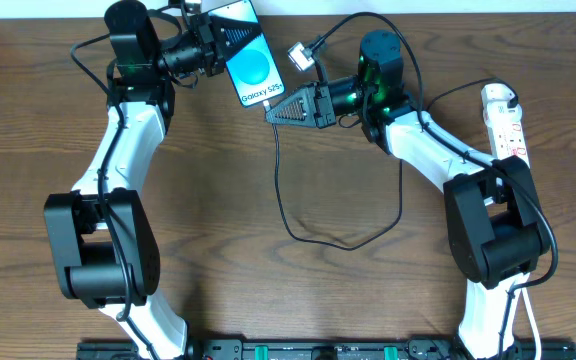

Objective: Plug charger to phone and switch on socket
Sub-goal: 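Align the cable connector with the phone's bottom port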

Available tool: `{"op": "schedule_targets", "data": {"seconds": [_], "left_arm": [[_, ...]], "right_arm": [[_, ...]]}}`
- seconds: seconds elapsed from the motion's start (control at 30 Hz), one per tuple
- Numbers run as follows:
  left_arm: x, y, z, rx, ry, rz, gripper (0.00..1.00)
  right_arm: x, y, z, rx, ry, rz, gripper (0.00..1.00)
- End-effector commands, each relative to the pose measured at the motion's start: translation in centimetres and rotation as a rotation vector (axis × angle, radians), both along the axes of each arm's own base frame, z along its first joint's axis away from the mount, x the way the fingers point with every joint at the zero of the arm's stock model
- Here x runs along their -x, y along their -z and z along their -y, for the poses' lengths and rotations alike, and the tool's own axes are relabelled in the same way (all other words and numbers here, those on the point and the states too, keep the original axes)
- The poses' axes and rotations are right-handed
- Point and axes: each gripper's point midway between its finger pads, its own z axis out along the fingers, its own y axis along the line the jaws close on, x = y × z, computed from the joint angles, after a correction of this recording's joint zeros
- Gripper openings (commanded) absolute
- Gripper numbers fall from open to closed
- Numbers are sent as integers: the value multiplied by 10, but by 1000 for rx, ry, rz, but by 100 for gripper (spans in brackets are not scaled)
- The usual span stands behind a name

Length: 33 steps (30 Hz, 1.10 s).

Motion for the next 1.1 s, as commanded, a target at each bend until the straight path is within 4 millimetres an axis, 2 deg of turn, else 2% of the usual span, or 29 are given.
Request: {"op": "schedule_targets", "data": {"seconds": [0.0, 0.43, 0.73, 1.07], "left_arm": [[8, -14, 3, -7, 40, 59, 8], [-10, -14, -10, -18, -75, 68, 7], [-11, -14, -11, -18, -81, 70, 7], [-9, -26, -10, -5, -66, 126, 7]], "right_arm": [[-9, -1, -3, 10, 45, -31, 1], [0, -3, -1, 0, -9, -15, 1], [3, -7, 0, -14, -31, 16, 1], [3, -7, 0, -15, -29, 19, 1]]}}
